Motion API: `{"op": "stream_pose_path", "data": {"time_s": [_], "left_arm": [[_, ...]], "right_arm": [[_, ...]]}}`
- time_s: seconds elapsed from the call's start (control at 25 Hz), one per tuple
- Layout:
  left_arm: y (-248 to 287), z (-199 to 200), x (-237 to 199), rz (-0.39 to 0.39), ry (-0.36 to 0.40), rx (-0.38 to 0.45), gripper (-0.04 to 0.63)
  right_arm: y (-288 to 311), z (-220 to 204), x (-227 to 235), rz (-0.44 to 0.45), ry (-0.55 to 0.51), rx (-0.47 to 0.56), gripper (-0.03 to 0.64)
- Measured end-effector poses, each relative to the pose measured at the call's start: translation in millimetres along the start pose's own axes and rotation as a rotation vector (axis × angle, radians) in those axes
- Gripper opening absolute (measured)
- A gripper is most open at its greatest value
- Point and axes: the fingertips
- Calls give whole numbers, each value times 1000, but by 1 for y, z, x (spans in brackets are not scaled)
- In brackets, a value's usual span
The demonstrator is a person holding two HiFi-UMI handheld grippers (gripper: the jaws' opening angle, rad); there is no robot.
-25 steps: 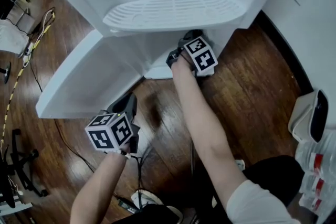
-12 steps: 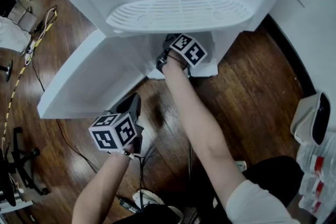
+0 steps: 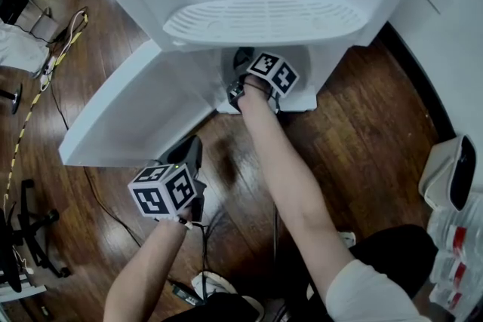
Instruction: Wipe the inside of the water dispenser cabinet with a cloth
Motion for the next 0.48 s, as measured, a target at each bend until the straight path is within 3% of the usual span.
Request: {"op": "stream_pose_path", "data": {"time_s": [0.28,0.48], "left_arm": [[-2,4,10,-14,19,5,-12],[-3,5,14,-18,28,4,-12]], "right_arm": [[-54,58,43,-163,64,279,43],[-88,80,60,-188,121,458,43]]}}
Point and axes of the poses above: the fingertips, and each gripper's own axes: y forward along the fingers, x to its right, z out of its top, and after that the axes turned 1 degree about -z, right-handed
